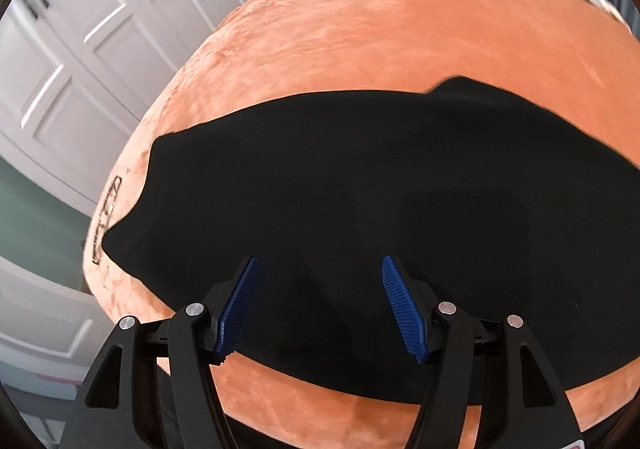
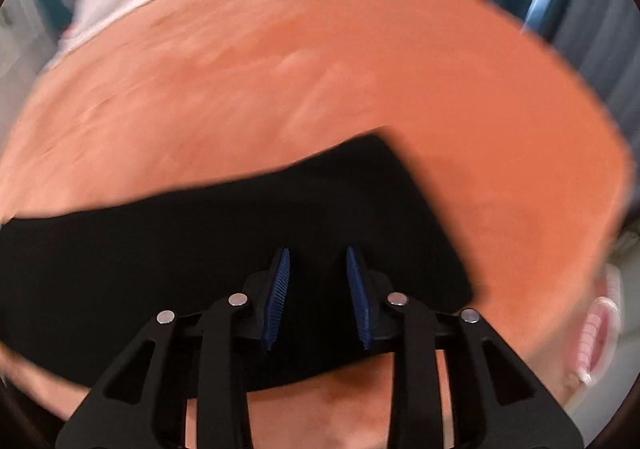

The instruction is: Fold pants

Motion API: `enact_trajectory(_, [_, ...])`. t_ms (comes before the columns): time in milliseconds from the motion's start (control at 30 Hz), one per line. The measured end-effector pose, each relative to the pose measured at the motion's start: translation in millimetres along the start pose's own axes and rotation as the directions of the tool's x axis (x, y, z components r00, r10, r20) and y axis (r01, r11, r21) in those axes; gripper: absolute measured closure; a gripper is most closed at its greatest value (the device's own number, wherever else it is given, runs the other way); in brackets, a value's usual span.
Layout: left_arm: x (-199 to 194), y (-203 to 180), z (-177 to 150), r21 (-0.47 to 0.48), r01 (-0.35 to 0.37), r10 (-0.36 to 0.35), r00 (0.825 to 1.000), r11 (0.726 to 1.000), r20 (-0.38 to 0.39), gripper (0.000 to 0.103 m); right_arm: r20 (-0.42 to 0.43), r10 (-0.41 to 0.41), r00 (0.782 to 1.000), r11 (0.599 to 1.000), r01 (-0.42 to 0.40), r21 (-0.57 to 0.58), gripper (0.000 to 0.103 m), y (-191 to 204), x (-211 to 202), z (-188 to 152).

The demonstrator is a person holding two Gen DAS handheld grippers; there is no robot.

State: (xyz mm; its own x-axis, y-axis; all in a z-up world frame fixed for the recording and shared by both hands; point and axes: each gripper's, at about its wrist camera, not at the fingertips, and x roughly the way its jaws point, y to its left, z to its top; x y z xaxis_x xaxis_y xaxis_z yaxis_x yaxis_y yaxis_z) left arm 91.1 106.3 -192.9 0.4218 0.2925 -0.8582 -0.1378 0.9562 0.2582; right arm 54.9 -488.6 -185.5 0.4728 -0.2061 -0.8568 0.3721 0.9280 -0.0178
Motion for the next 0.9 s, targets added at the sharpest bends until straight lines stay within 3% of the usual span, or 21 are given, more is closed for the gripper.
enact_trajectory(33, [3, 4, -1, -0.014, 0.003, -0.003, 1.000, 1.000, -0.002, 0.041, 0.025, 0.056, 0.998, 0.998, -0.055, -0.031, 0.073, 19, -14, 4])
enact_trajectory(100, [10, 12, -3, -0.036, 0.005, -0.005, 1.000, 0.999, -0.015, 0.041, -0.001, 0.243, 0.970, 0.963, -0.241, -0.124, 0.073, 89, -32, 11])
enact_trajectory(200, [18, 24, -9, -0.083, 0.034, -0.037, 0.999, 0.996, -0.030, 0.038, -0.142, 0.478, 0.867, 0.834, -0.499, -0.234, 0.073, 220, -34, 3])
enact_trajectory(233, [18, 27, -10, -0.087, 0.034, -0.036, 0.999, 0.996, -0.027, 0.033, -0.199, 0.529, 0.825, 0.783, -0.565, -0.258, 0.075, 268, -30, -3])
enact_trajectory(267, [19, 30, -12, -0.086, 0.023, -0.026, 0.999, 0.996, -0.023, 0.029, -0.244, 0.541, 0.805, 0.750, -0.593, -0.293, 0.075, 314, -25, -9])
enact_trajectory(333, [23, 36, -17, -0.077, 0.024, -0.025, 0.999, 0.997, -0.022, 0.027, -0.304, 0.536, 0.787, 0.706, -0.616, -0.349, 0.075, 384, -15, -17])
enact_trajectory(400, [27, 45, -21, -0.092, 0.051, -0.053, 0.998, 0.995, -0.020, 0.023, -0.342, 0.503, 0.794, 0.694, -0.607, -0.389, 0.075, 441, 5, -16])
enact_trajectory(500, [31, 51, -23, -0.109, 0.087, -0.089, 0.996, 0.990, -0.012, 0.023, -0.335, 0.419, 0.844, 0.747, -0.530, -0.402, 0.076, 493, 44, -2])
enact_trajectory(533, [31, 51, -23, -0.103, 0.087, -0.088, 0.996, 0.991, -0.003, 0.023, -0.326, 0.421, 0.847, 0.759, -0.525, -0.384, 0.076, 494, 46, 4])
enact_trajectory(600, [31, 47, -22, -0.081, 0.073, -0.072, 0.997, 0.994, 0.010, 0.022, -0.314, 0.429, 0.847, 0.776, -0.524, -0.351, 0.076, 497, 37, 12])
enact_trajectory(700, [30, 46, -24, -0.075, 0.066, -0.064, 0.998, 0.995, 0.029, 0.022, -0.296, 0.474, 0.829, 0.752, -0.556, -0.353, 0.076, 488, 18, 4])
enact_trajectory(800, [29, 46, -23, -0.080, 0.066, -0.064, 0.998, 0.995, 0.027, 0.022, -0.324, 0.426, 0.845, 0.756, -0.529, -0.386, 0.078, 497, 37, -11])
enact_trajectory(900, [20, 51, -19, -0.078, 0.067, -0.066, 0.998, 0.995, 0.022, 0.022, -0.308, 0.484, 0.819, 0.772, -0.565, -0.290, 0.075, 492, 29, 6])
